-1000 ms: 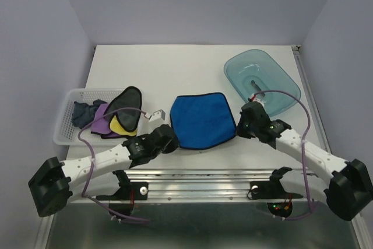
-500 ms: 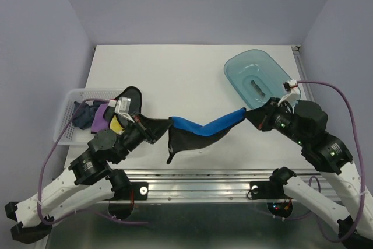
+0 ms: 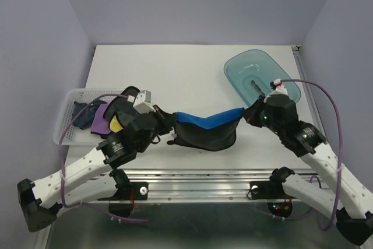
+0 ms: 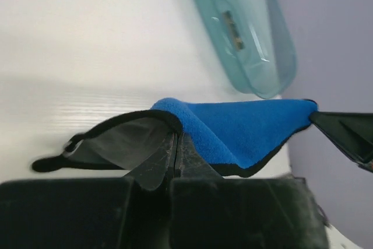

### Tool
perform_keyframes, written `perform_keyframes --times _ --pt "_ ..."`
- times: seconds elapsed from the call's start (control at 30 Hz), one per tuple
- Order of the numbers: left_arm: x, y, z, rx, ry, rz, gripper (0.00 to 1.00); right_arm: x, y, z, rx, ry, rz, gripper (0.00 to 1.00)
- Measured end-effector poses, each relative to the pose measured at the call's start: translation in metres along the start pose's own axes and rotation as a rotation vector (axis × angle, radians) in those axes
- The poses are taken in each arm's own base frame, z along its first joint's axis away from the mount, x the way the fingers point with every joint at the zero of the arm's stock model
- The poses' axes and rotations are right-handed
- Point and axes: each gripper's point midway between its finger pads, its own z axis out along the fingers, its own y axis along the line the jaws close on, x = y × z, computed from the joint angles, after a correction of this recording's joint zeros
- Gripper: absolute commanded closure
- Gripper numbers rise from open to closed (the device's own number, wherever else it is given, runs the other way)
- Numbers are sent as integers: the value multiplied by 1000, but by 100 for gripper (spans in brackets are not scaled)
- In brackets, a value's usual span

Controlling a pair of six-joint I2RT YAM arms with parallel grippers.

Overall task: Fold and stack the towels
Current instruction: Flatten out the crumpled towel, then fold the towel

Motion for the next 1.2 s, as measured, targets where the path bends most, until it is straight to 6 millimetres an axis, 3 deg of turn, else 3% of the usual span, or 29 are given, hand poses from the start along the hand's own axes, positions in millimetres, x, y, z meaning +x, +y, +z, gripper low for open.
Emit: perform_keyframes --times 0.1,0.27,0.43,0.63,0.73,0.97,1.2 --pt "-6 35 32 -179 -25 26 100 4 -14 35 112 12 -11 99" --pt "-35 86 76 -370 -68 39 100 7 -25 83 209 4 -36 99" --pt "-48 98 110 -416 -47 74 100 4 -43 126 301 8 -38 99" --pt "-57 115 148 -439 4 101 100 -8 -49 158 327 5 -48 99" --pt "-51 125 152 -457 36 114 100 -7 -48 166 321 18 -56 99" --pt "-43 127 150 -436 68 128 100 6 -51 169 309 77 -71 99" --pt "-1 148 125 -422 159 107 100 28 -62 156 311 136 -81 99"
